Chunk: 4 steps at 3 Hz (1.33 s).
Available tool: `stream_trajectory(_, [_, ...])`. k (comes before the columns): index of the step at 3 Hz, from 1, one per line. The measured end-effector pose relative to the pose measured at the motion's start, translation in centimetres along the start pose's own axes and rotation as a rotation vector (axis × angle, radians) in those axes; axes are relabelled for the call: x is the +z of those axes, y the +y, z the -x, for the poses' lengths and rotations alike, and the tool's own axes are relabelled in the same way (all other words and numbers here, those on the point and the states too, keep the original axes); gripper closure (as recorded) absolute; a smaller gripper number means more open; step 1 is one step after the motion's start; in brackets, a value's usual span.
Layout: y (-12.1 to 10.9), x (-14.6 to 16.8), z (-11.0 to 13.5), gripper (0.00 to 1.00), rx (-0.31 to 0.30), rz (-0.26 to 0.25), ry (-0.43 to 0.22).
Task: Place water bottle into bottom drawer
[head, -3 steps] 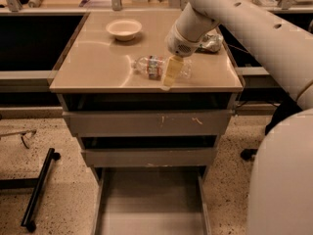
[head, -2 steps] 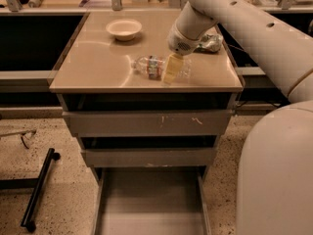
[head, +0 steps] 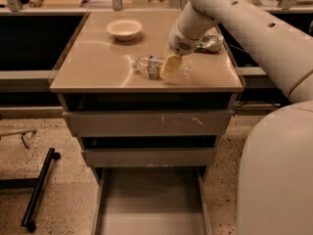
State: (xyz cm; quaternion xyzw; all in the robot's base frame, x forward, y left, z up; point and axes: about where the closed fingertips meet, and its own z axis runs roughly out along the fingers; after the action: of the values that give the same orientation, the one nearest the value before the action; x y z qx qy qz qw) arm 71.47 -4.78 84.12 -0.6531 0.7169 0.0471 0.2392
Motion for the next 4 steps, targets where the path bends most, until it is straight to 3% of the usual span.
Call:
stream_trajectory(2, [0.0,0.0,0.0,0.88,0.0,0.0,0.0])
stream_trajectory(3, [0.7,-1.0,-0.2,1.0,-0.006,-0.003,0.013])
stream_trajectory(4, [3.2,-3.9,-0.2,1.0,-0.029,-0.013,0.01])
